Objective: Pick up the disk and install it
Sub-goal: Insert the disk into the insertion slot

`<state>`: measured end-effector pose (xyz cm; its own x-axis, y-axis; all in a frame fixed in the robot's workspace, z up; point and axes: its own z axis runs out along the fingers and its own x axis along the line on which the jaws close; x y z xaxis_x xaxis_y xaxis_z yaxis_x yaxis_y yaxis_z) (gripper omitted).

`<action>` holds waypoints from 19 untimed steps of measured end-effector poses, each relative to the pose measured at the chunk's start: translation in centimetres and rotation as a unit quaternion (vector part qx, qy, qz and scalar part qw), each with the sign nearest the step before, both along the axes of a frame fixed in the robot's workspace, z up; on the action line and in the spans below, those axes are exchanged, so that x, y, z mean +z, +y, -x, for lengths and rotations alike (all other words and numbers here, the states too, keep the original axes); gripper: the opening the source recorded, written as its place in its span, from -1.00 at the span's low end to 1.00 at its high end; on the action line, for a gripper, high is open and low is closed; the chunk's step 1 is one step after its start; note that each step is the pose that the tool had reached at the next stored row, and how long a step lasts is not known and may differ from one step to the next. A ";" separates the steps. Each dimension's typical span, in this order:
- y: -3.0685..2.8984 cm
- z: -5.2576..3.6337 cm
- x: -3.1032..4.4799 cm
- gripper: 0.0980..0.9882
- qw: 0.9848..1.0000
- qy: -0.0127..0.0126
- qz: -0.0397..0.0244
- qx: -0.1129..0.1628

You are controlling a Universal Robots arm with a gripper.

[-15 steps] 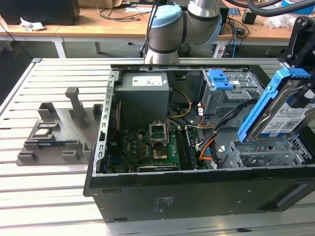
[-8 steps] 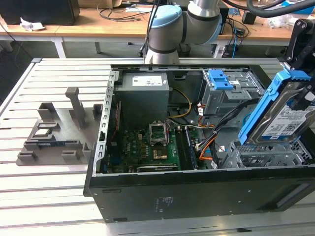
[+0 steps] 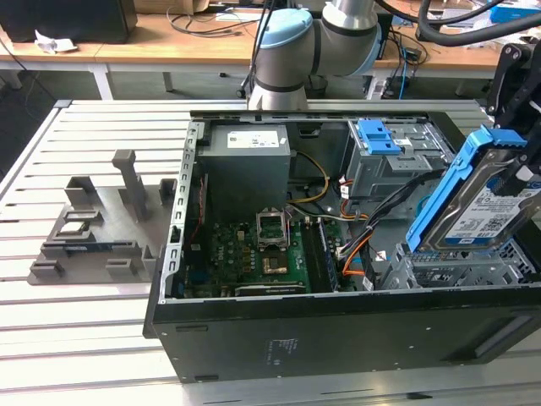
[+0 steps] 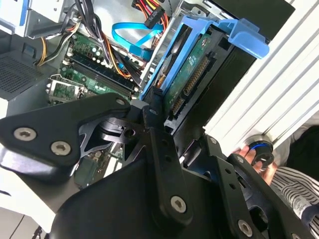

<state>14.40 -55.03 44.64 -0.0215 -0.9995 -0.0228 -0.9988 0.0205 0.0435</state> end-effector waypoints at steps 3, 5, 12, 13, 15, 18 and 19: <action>0.00 0.00 -0.20 -0.40 1.000 0.000 0.000 0.000; -0.01 -0.03 -0.33 -0.40 1.000 0.000 0.000 0.000; -0.07 -0.19 -0.87 -0.40 1.000 0.000 -0.003 0.000; -0.09 -0.18 -0.98 -0.40 1.000 0.000 -0.004 0.000; -0.19 -0.16 -1.31 -0.40 1.000 0.000 -0.005 0.000; -0.38 -0.16 -2.01 -0.40 1.000 0.000 -0.005 0.000; -0.42 -0.16 -2.17 -0.40 1.000 0.000 -0.005 0.000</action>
